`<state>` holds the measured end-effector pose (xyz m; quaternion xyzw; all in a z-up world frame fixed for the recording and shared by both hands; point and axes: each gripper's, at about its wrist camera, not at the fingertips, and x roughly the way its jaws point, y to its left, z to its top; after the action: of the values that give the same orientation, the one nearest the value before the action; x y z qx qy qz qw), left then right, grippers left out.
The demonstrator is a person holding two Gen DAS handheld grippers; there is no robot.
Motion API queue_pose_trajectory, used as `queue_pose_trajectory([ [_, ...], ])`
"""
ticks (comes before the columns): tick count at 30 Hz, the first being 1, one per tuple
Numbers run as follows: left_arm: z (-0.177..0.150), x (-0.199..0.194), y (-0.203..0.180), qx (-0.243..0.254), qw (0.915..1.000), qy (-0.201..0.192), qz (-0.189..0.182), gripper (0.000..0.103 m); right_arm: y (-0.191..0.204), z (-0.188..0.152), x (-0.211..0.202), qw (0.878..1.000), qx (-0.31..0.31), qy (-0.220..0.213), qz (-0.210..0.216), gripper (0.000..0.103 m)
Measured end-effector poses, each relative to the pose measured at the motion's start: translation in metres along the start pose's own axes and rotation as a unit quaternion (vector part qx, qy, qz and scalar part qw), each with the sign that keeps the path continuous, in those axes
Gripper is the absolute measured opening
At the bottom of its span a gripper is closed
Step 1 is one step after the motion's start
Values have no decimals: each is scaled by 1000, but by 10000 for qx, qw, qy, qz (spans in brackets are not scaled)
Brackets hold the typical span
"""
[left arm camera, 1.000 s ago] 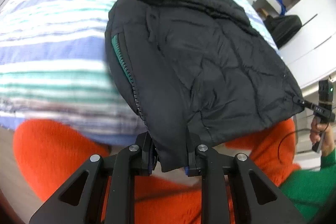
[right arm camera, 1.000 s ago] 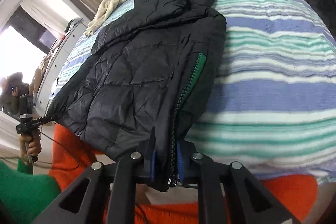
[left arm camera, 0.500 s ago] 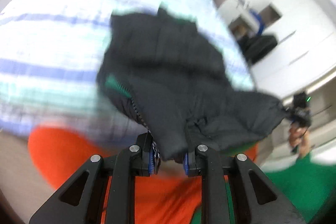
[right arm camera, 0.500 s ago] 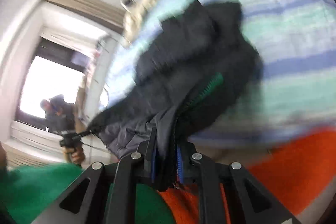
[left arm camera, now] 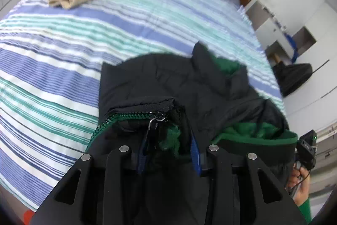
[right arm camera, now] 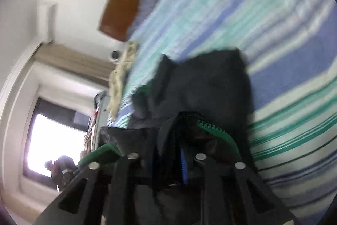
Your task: Fold large clothes
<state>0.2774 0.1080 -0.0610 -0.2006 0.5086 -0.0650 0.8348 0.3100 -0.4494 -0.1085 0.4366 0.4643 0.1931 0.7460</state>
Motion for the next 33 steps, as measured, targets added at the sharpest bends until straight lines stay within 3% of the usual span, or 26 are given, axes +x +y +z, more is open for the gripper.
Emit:
queue_pose_trajectory([
  [2, 2, -13, 2, -102, 9994, 65, -321, 46, -8, -2, -2, 9992, 347, 2, 193, 31],
  [3, -2, -19, 4, -129, 9986, 58, -519, 56, -7, -1, -5, 9987, 402, 9, 308, 41],
  [4, 0, -26, 7, -157, 9968, 38, -781, 67, -5, 2, -9, 9983, 391, 21, 421, 59],
  [5, -1, -38, 11, -157, 9945, -90, -1029, 91, 0, 4, -14, 9982, 331, 17, 490, 68],
  [6, -1, -44, 9, -125, 9940, -276, -1051, 102, 7, 6, -22, 9987, 199, -20, 474, 88],
  [7, -2, -55, 9, 7, 9940, -493, -980, 102, 12, 8, -27, 9991, 101, -70, 405, 96],
  [8, -3, -58, 9, 239, 9946, -532, -856, 102, 23, 11, -34, 9994, -177, -127, 257, 96],
  [11, -10, -46, 7, 871, 9949, -273, -435, 102, 53, 11, -30, 9901, -1304, -69, -519, 96],
  [13, -13, -22, 7, 1169, 9930, 45, -169, 102, 68, 4, -19, 9695, -2146, 43, -1186, 96],
  [14, -14, -14, 7, 1249, 9920, 151, 9, 101, 75, -2, -2, 9501, -2669, 160, -1604, 96],
  [16, -16, 13, 8, 1401, 9884, 369, 460, 96, 72, -6, 12, 9347, -2987, 294, -1906, 96],
  [17, -18, 22, 7, 1447, 9869, 450, 553, 83, 66, -5, 21, 9343, -2939, 398, -1977, 96],
  [18, -20, 28, 5, 1455, 9864, 481, 588, 72, 61, -4, 27, 9371, -2830, 521, -1976, 93],
  [19, -21, 25, 3, 1463, 9863, 443, 625, 63, 57, -5, 37, 9380, -2751, 741, -1976, 77],
  [20, -22, 20, 0, 1479, 9860, 399, 660, 38, 60, -8, 40, 9343, -2841, 797, -1998, 69],
  [21, -23, 11, -4, 1513, 9853, 347, 718, 23, 68, -11, 39, 9275, -3019, 721, -2082, 49],
  [22, -23, -1, -8, 1568, 9846, 239, 739, 20, 77, -15, 35, 9189, -3206, 633, -2211, 25],
  [24, -17, -23, -14, 1596, 9852, -70, 620, 18, 102, -21, 23, 8988, -3638, 402, -2413, 16],
  [26, -3, -44, -19, 1458, 9868, -459, 536, 17, 127, -19, 5, 8823, -3980, -10, -2513, 15],
  [29, 25, -54, -26, 1107, 9859, -1099, 600, 17, 155, 5, -8, 8778, -4027, -730, -2490, 14],
  [33, 54, -14, -34, 981, 9774, -1573, 1020, 18, 157, 40, 4, 8762, -3780, -1310, -2687, 14],
])
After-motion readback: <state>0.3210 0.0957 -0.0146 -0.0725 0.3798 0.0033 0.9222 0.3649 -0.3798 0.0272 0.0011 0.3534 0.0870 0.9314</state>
